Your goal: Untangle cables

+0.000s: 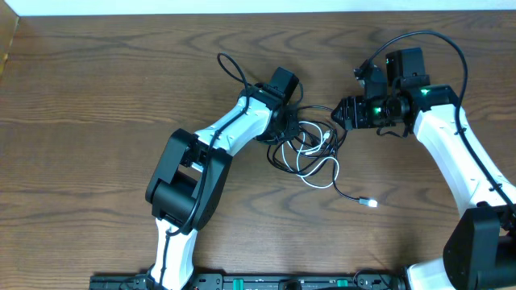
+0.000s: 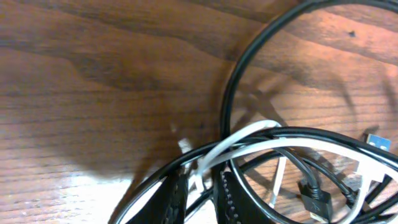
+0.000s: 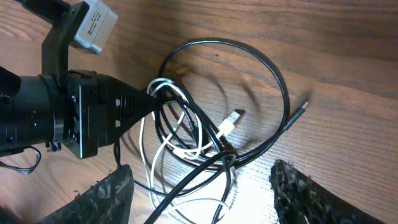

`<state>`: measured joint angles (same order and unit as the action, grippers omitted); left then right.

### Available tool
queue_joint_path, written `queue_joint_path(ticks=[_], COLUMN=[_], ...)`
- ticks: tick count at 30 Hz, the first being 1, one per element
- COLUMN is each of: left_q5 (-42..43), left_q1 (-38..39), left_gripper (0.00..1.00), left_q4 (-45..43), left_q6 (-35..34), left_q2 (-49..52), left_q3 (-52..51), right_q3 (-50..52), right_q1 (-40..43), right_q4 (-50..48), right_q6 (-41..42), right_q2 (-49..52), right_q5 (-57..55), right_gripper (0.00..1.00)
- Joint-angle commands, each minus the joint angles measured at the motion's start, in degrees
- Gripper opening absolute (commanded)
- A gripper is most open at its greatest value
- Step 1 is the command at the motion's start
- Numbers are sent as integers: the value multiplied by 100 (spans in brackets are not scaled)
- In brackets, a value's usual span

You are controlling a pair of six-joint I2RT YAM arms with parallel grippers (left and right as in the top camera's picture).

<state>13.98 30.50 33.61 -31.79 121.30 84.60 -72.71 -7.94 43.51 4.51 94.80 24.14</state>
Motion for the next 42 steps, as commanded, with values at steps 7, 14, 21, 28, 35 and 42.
queue_joint_path(ticks=[7,14,21,28,35,42], left_q5=[-1021,-1021,-977,-192,-114,-155], left_q1=[175,177,37,37,-114,-151], left_gripper=[19,8,8,7,7,7], left_q4=[573,380,549,645,625,772], left_q6=[-94,-173,251,326,452,452], left_q2=[313,293,-1084,-2726,-3189,-2992], left_q3=[57,59,205,203,199,186], right_q3=[-72,-72,-72,-74,-72,-55], right_q1=[9,9,2,2,-63,-516], right_q4=[9,46,42,-260,-531,-544], right_q6=[-166,-164,-162,-164,149,1075], right_q2=[-17,-17,-17,-31,-103,-50], right_q5=[-7,-7,72,1189,1593,442], right_gripper=[69,69,66,54,60,50])
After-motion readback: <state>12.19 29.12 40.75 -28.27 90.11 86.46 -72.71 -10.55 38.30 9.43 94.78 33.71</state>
